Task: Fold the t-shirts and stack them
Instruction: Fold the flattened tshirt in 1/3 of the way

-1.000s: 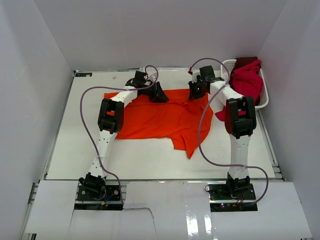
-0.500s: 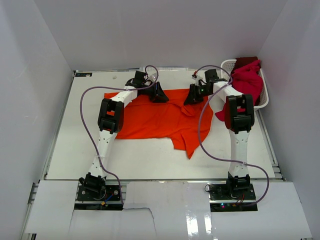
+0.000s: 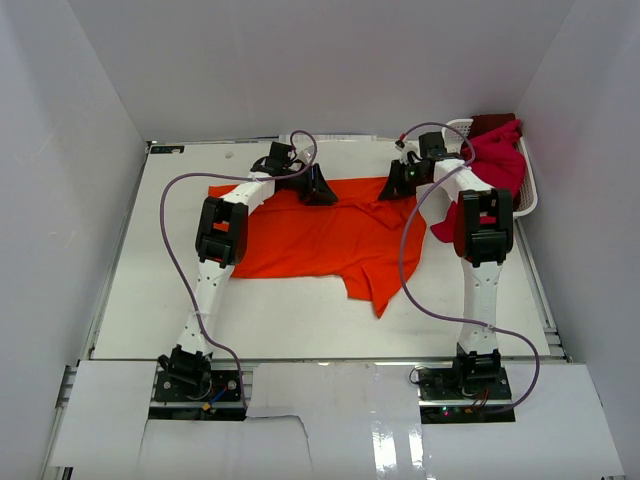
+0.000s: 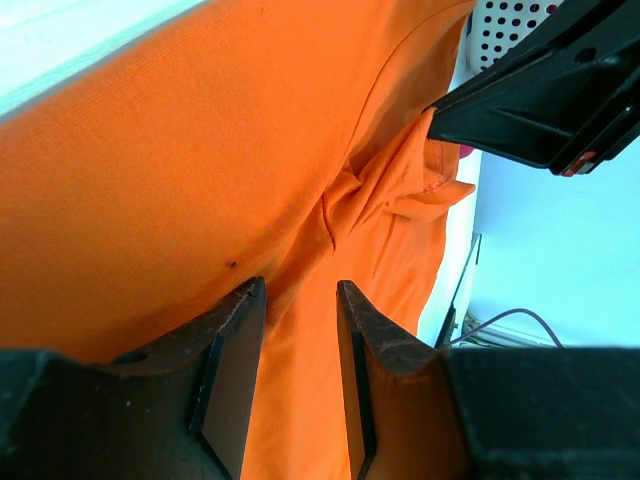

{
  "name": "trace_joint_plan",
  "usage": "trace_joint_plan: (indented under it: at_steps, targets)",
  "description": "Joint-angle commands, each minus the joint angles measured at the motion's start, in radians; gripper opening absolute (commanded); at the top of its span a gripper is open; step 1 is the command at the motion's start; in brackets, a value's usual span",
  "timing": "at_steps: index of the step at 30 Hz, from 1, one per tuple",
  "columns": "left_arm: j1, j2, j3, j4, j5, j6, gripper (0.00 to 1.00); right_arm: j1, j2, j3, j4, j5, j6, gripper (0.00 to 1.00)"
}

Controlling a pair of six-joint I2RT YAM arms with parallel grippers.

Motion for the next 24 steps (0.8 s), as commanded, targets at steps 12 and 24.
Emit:
trace_joint_plan:
  at_steps: [12, 24]
  targets:
    - [-0.010, -0.023, -0.022, -0.066, -0.027, 0.040, 0.46, -0.007, -0.067, 0.012, 0.063, 0.309, -0.012, 0.27]
    - [-0.015, -0.018, -0.006, -0.072, -0.030, 0.037, 0.46, 0.073, -0.348, -0.173, 0.114, 0.429, -0.078, 0.31]
